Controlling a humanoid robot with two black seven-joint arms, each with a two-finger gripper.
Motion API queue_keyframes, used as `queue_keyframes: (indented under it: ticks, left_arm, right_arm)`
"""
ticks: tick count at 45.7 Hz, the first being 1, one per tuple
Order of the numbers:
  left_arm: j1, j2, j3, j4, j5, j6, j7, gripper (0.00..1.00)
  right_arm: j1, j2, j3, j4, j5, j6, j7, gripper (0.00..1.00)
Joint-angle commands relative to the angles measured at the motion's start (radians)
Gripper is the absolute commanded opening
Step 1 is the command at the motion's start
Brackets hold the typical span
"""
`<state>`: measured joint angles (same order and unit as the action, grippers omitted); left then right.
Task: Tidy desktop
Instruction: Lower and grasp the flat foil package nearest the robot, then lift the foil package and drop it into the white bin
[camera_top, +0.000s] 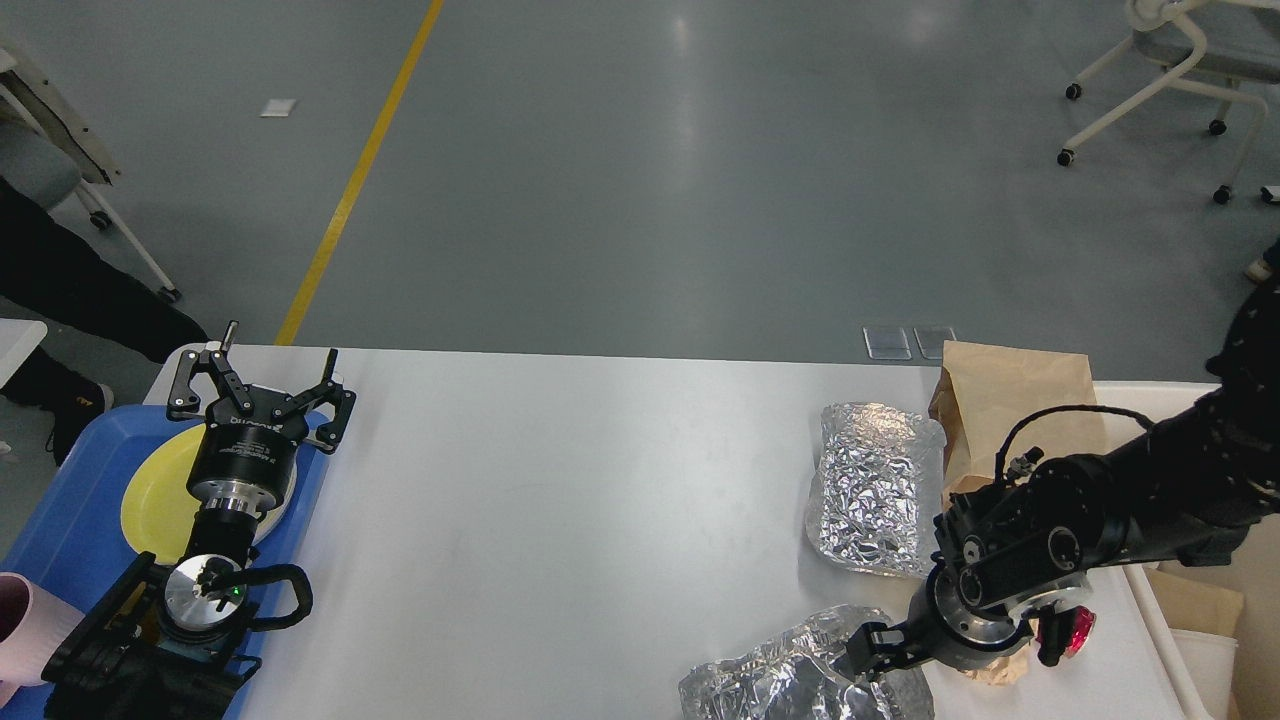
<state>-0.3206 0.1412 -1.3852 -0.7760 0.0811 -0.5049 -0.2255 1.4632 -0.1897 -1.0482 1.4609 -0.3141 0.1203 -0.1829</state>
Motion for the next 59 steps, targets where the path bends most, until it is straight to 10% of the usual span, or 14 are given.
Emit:
queue_keyframes:
  ticks: [1, 8, 26, 35, 59]
  left_arm:
    - [0.000, 0.000, 0.000, 0.000, 0.000, -0.001, 0.000, 0.96]
    - [0.000, 0.000, 0.000, 0.000, 0.000, 0.000, 0.000, 0.96]
    - [0.000, 0.000, 0.000, 0.000, 0.000, 0.000, 0.000, 0.96]
    - [0.000, 0.000, 0.000, 0.000, 0.000, 0.000, 0.000, 0.96]
    - [0.000, 0.000, 0.000, 0.000, 0.000, -0.001, 0.000, 0.96]
  right_arm:
    - [-0.063, 0.021, 0.001, -0.051, -0.002, -0.010, 0.000, 0.90]
    - [-0.081, 0.024, 0.001, -0.063, 0.000, -0.011, -0.001, 0.80]
    - [-0.136, 0.061, 0.033, -0.116, 0.018, -0.025, -0.036, 0.00]
    - [-0.138, 0.067, 0.063, -0.077, 0.018, -0.033, -0.233, 0.00]
    - [-0.055, 0.053, 0.103, 0.005, 0.092, -0.021, -0.231, 0.00]
